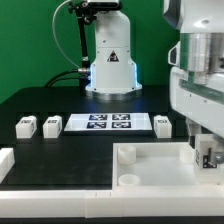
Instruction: Assemble one leg
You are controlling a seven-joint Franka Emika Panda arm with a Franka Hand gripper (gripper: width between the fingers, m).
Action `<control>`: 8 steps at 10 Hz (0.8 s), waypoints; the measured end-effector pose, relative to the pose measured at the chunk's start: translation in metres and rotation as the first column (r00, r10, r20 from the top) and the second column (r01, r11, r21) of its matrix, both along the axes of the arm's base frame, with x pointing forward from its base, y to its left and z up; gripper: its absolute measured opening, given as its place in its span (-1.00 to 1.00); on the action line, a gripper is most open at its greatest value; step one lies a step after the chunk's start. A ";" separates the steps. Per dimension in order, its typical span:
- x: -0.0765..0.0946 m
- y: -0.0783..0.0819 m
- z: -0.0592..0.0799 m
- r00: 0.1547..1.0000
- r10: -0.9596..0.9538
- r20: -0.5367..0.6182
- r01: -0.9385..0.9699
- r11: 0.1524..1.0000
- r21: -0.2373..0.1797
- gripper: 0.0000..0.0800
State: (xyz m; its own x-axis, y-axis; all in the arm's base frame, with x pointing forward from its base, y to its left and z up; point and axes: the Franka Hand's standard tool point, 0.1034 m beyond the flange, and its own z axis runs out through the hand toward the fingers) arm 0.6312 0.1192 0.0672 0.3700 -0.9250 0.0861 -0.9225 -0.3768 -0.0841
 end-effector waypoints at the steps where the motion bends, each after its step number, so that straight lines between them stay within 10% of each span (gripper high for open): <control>1: 0.001 0.002 0.001 0.984 0.178 -0.003 -0.178 0.984 -0.029 0.35; 5: 0.003 -0.002 0.001 0.836 0.548 -0.040 -0.549 0.832 -0.078 0.62; 7: 0.013 0.001 0.007 0.508 0.860 -0.052 -0.856 0.496 -0.148 0.62; 8: 0.012 0.001 0.005 0.559 0.828 -0.043 -0.824 0.549 -0.142 0.62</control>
Offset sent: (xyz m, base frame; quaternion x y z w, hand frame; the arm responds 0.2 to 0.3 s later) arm 0.0000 0.0000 0.0000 0.0000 0.0000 -0.2667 0.9638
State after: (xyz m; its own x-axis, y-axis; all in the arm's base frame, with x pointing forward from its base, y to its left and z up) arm 0.6436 0.1205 0.0720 0.9607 -0.1917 0.2007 -0.1977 -0.9802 0.0101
